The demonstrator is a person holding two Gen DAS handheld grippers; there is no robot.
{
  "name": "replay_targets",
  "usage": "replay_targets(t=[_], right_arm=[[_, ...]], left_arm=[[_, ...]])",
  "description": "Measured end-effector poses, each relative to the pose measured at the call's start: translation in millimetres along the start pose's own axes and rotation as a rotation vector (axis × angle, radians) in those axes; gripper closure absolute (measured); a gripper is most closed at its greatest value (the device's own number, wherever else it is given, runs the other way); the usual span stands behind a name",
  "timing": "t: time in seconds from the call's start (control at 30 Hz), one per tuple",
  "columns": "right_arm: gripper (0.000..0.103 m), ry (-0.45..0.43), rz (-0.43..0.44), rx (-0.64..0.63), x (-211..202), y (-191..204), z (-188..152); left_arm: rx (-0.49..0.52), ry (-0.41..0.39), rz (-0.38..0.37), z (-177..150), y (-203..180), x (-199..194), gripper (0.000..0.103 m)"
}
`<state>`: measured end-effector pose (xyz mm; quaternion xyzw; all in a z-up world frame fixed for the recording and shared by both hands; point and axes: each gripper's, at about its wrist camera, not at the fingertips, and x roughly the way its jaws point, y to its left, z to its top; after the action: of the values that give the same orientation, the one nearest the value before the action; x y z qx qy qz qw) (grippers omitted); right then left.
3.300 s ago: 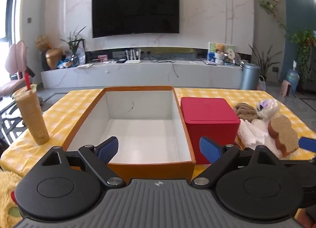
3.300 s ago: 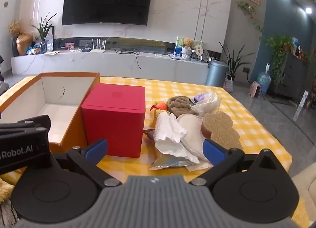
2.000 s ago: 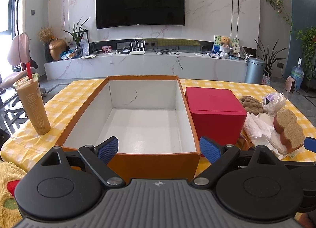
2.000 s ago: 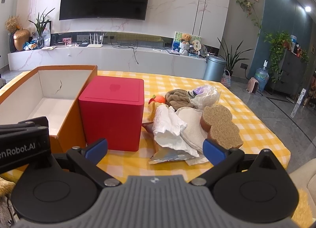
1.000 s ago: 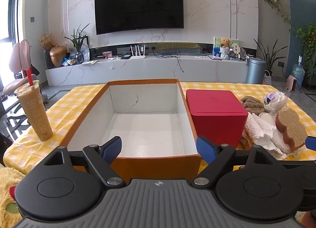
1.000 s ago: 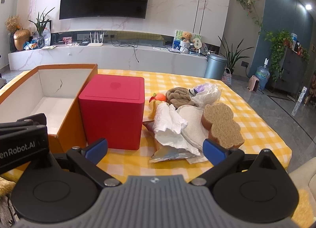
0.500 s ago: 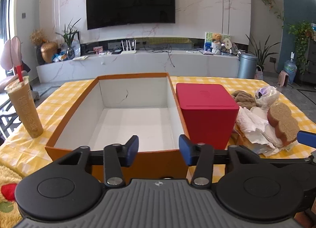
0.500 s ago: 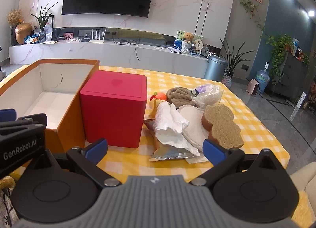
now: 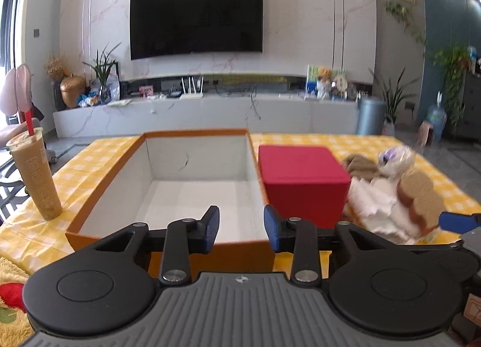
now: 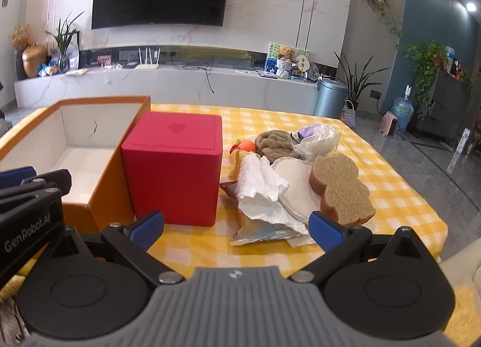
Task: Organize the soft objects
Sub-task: 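Reach the right gripper to the brown bear-shaped sponge and grasp it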
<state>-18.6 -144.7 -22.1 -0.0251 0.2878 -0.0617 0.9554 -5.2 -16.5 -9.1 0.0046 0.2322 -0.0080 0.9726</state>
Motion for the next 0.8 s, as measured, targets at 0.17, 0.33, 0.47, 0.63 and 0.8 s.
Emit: replay_targets(t=[0.17, 0.33, 0.47, 0.63, 0.8], right_arm=[[0.003, 0.010, 0.012, 0.080, 1.0, -18.9, 6.1], [0.003, 0.020, -0.002, 0.156, 2.6, -39.1, 14.2], [0.003, -0.010, -0.032, 0.196, 0.4, -63.5, 30.0], [0.003, -0.006, -0.094, 0.286, 11.7, -108.9, 54.1], [0.003, 0.054, -0.188, 0.335, 40.1, -156.0, 91.6]], left_arm=[[0.043, -0.039, -0.012, 8.2, -5.9, -7.3, 0.052], [-0.018, -0.106, -0.043, 22.9, -3.6, -15.2, 0.014], [0.049, -0.063, -0.070, 39.1, -15.7, -10.6, 0.010], [0.071, -0.087, -0.123, 44.3, -32.2, -6.5, 0.009], [0.135, -0.129, -0.140, 44.9, -56.5, 1.1, 0.001]])
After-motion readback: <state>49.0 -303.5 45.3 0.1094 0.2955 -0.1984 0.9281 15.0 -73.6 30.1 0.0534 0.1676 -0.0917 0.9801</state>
